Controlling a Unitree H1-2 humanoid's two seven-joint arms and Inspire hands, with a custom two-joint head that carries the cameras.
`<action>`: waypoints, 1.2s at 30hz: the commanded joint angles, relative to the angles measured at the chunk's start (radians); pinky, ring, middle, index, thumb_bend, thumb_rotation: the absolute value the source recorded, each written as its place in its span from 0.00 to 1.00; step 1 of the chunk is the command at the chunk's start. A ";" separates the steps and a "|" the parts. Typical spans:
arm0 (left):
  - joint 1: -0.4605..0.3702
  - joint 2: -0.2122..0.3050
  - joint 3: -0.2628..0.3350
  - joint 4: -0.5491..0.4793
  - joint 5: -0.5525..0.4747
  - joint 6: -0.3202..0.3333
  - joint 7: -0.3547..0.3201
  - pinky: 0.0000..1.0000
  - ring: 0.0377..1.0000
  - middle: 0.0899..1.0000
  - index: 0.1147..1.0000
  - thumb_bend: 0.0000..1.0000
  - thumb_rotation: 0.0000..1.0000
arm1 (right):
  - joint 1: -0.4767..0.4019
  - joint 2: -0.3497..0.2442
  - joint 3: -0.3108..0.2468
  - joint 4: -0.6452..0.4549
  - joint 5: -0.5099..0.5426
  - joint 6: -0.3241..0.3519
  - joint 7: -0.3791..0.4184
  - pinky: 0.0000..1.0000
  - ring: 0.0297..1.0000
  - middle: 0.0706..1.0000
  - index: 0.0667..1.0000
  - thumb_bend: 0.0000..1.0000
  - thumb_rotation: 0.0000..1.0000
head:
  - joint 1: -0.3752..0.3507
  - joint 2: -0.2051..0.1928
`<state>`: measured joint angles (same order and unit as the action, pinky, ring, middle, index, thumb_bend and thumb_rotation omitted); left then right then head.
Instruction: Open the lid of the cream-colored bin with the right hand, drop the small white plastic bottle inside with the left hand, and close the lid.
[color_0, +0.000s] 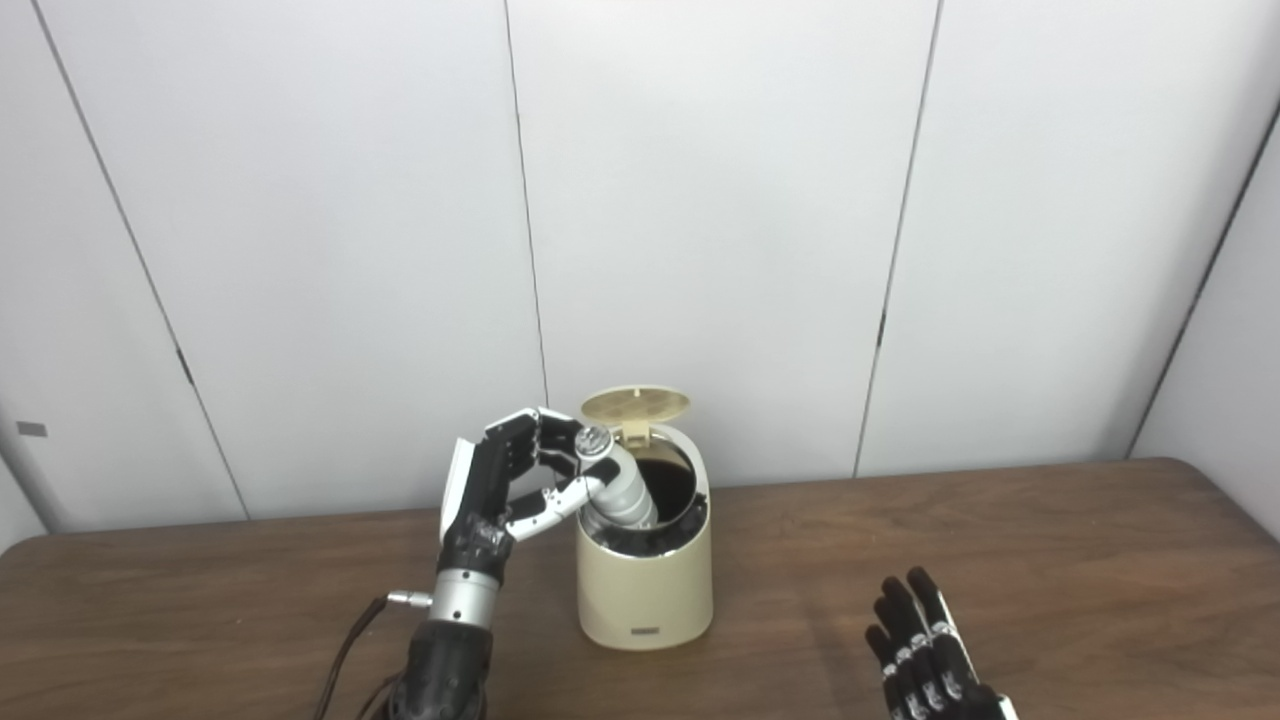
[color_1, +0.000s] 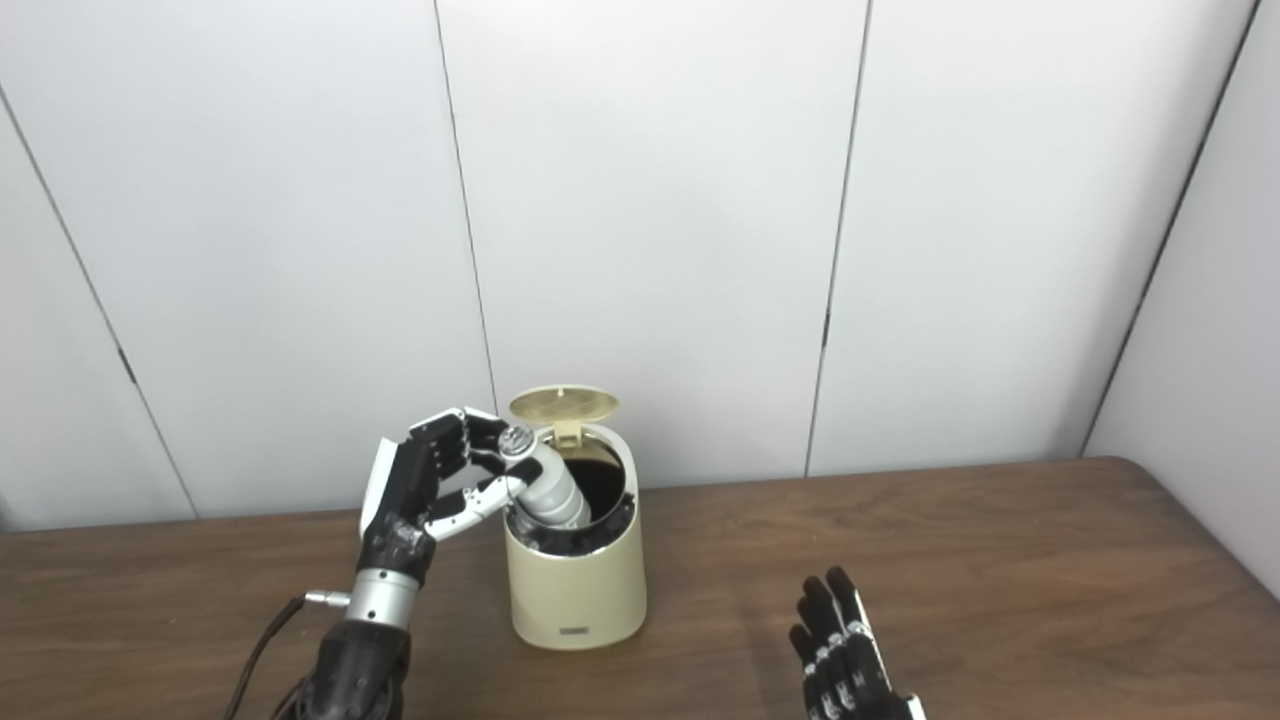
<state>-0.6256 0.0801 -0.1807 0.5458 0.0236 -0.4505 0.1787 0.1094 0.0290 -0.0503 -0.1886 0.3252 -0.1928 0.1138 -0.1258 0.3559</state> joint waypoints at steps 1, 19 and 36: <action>-0.024 -0.004 0.006 -0.053 -0.005 -0.019 -0.033 0.46 0.52 0.53 0.43 0.52 0.07 | -0.030 0.002 0.004 0.002 -0.002 -0.011 0.004 1.00 0.98 0.96 0.97 0.88 0.81 | 0.002 -0.003; 0.008 0.020 -0.009 -0.085 0.027 -0.019 -0.114 0.71 0.76 0.76 0.76 1.00 0.36 | -0.050 -0.002 0.003 0.011 -0.007 -0.011 0.006 1.00 0.99 0.97 0.99 0.89 0.81 | 0.000 -0.016; 0.171 0.056 0.080 -0.373 -0.031 -0.019 -0.150 0.78 0.83 0.83 0.82 0.83 0.96 | -0.131 -0.057 -0.033 0.026 -0.091 -0.047 -0.008 1.00 1.00 1.00 1.00 0.82 0.88 | 0.028 -0.025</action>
<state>-0.4511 0.1275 -0.1194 0.2113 0.0242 -0.4463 0.0362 0.0228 -0.0093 -0.0717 -0.1352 0.2557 -0.1938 0.1108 -0.0967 0.3314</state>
